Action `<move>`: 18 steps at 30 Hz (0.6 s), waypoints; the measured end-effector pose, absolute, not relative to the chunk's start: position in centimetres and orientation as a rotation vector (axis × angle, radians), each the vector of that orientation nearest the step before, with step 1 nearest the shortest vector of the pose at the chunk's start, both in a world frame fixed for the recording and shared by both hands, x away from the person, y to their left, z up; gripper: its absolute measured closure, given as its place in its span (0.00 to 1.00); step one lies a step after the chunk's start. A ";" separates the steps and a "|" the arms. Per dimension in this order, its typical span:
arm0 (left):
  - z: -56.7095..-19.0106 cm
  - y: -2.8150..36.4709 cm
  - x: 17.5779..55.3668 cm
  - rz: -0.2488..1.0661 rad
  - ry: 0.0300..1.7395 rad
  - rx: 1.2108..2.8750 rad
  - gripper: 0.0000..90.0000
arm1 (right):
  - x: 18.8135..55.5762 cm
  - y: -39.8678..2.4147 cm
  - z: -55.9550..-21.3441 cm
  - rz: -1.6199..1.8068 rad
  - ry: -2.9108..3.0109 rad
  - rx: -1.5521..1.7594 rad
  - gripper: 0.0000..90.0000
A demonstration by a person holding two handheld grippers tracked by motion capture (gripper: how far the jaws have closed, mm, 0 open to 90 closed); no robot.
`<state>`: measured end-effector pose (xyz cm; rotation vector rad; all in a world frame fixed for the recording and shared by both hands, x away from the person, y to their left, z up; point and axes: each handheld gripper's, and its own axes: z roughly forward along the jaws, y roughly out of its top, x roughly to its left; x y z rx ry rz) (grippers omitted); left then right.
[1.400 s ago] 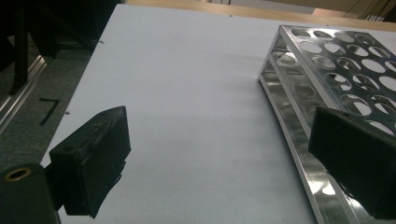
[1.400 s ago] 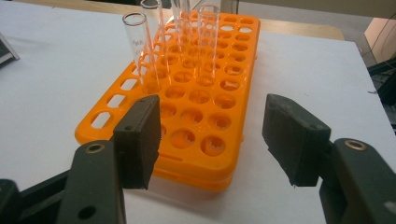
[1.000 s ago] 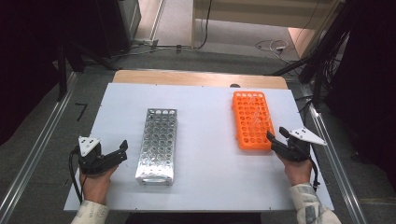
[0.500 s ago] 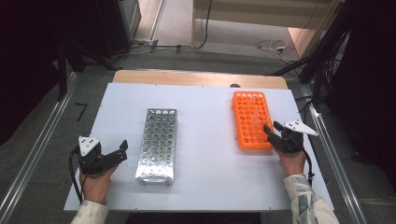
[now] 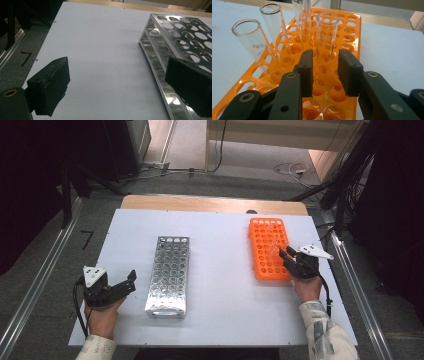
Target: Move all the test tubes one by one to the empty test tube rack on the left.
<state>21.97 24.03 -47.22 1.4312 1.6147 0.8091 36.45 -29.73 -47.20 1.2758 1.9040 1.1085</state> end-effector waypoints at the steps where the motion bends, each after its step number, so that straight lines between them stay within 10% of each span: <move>1: -47.2 24.0 22.0 0.809 1.615 1.431 0.06 | 36.5 -29.7 -47.2 1.108 1.904 1.276 0.71; 18: -47.2 24.0 22.0 0.807 1.612 1.434 0.06 | 37.2 -29.3 -47.5 1.086 1.920 1.293 0.76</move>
